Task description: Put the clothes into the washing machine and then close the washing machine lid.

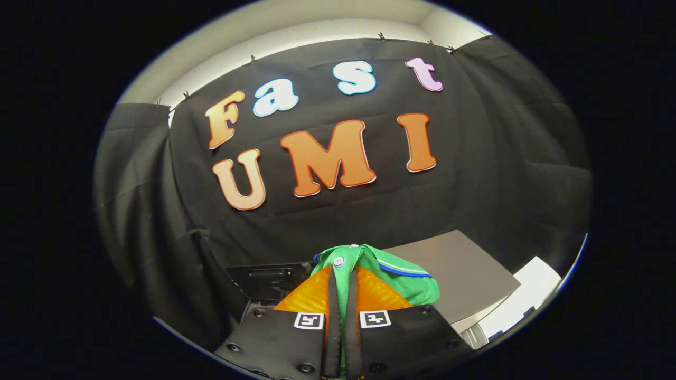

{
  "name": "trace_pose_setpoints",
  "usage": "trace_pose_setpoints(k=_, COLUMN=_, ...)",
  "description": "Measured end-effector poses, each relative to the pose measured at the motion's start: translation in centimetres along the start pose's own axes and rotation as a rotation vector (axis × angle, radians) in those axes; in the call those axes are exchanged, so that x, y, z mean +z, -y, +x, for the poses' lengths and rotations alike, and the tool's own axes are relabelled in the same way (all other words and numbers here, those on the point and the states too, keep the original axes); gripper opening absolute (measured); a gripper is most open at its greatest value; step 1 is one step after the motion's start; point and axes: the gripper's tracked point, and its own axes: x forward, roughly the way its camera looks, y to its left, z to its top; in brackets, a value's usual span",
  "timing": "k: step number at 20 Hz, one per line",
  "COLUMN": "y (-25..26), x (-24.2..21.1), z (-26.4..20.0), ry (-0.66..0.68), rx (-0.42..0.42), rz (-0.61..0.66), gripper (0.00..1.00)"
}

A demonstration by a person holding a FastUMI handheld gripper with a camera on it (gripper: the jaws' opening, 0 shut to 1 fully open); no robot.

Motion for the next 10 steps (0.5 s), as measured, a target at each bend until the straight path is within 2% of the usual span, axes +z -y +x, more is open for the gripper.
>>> trace_pose_setpoints(k=4, y=-4.1, x=-1.3, z=-0.7, ry=-0.011, rx=0.095, rz=0.045, gripper=0.11)
trace_pose_setpoints(k=10, y=-13.6, x=-3.8, z=1.2, ry=-0.061, rx=0.229, rz=0.022, gripper=0.11)
